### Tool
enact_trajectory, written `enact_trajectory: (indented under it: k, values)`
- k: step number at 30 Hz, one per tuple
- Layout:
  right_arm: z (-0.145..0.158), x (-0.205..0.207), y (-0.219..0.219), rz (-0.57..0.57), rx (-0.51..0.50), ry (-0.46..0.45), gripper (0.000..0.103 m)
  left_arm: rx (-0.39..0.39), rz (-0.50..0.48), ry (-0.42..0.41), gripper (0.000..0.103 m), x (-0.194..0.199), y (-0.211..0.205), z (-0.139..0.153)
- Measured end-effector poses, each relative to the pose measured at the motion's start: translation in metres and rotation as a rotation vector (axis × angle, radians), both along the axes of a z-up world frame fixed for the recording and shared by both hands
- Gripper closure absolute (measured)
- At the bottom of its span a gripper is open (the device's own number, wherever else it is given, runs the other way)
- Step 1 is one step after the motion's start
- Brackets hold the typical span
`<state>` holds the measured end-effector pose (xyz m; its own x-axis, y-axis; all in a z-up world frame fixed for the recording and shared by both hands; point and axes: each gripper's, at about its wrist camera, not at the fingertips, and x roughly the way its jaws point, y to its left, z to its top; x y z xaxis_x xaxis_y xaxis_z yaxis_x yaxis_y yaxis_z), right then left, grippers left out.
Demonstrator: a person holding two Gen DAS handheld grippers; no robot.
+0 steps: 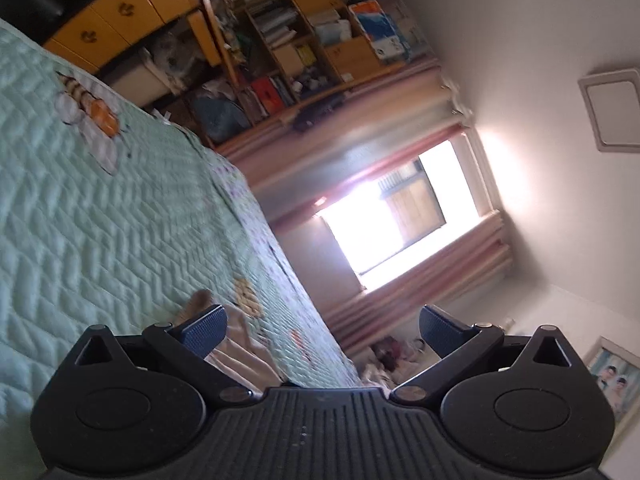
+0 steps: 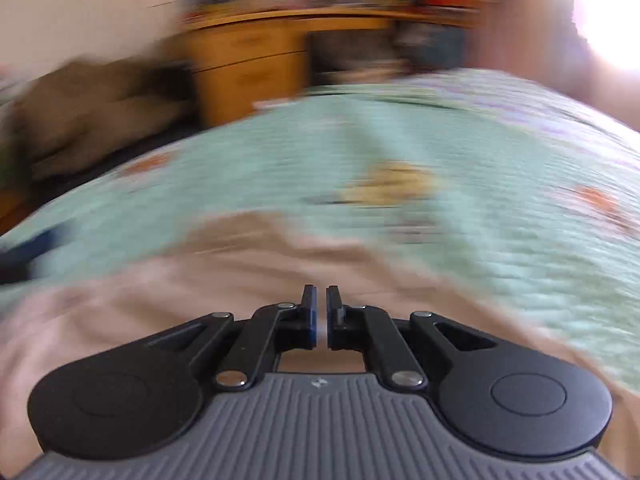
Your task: Fold clothes
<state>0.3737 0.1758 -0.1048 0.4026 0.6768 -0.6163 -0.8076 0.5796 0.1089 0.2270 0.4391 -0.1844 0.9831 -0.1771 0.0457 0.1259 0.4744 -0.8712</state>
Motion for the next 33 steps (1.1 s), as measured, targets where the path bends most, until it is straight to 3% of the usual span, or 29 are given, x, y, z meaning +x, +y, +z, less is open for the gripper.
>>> enact_trajectory:
  k: [3, 4, 5, 7, 8, 11, 13, 16, 17, 19, 22, 23, 26, 32, 33]
  values:
    - [-0.007, -0.006, 0.027, 0.137, 0.017, 0.101, 0.088, 0.005, 0.035, 0.049, 0.001, -0.002, 0.004, -0.003]
    - [-0.016, 0.01, 0.035, 0.094, -0.03, 0.108, 0.09, 0.029, 0.048, 0.077, 0.001, -0.001, 0.004, -0.004]
    - [-0.016, 0.025, 0.034, 0.009, -0.013, 0.13, 0.103, 0.049, 0.054, 0.101, 0.001, 0.001, 0.004, -0.004]
    - [-0.015, 0.054, 0.032, -0.166, 0.028, 0.175, 0.102, 0.037, 0.041, 0.114, 0.001, 0.002, 0.006, -0.007]
    - [-0.007, 0.053, 0.035, -0.175, 0.047, 0.149, 0.092, 0.019, 0.032, 0.1, 0.001, 0.001, 0.007, -0.007]
    - [0.018, 0.029, 0.046, -0.034, 0.097, 0.119, 0.088, 0.018, -0.033, 0.015, 0.001, -0.001, 0.0, 0.001]
    - [0.022, 0.024, 0.06, 0.012, 0.068, 0.123, 0.087, 0.105, -0.119, -0.003, 0.001, 0.003, -0.019, 0.012]
    - [0.01, 0.059, 0.079, -0.044, -0.074, 0.149, 0.087, 0.206, -0.2, 0.114, 0.001, 0.019, -0.04, 0.009]
    - [0.0, 0.07, 0.091, -0.063, -0.092, 0.164, 0.087, 0.215, -0.184, 0.171, 0.001, 0.023, -0.041, 0.005]
    - [-0.006, 0.078, 0.103, -0.068, -0.071, 0.149, 0.087, 0.194, -0.161, 0.23, 0.01, 0.025, -0.033, -0.002]
    - [0.002, 0.078, 0.113, -0.013, -0.106, 0.057, 0.085, 0.176, -0.16, 0.222, 0.009, 0.022, -0.033, -0.003]
    - [0.005, 0.088, 0.112, -0.013, -0.091, 0.067, 0.079, 0.185, -0.16, 0.225, 0.009, 0.023, -0.034, -0.002]
    - [0.018, 0.092, 0.095, -0.011, 0.044, 0.098, 0.073, 0.185, -0.158, 0.225, 0.009, 0.022, -0.034, 0.001]
    - [0.019, 0.068, 0.095, 0.114, -0.021, 0.132, 0.068, 0.163, -0.153, 0.222, 0.009, 0.024, -0.026, 0.001]
    - [0.007, 0.071, 0.108, 0.118, -0.09, 0.14, 0.068, 0.169, -0.154, 0.225, 0.009, 0.026, -0.026, 0.001]
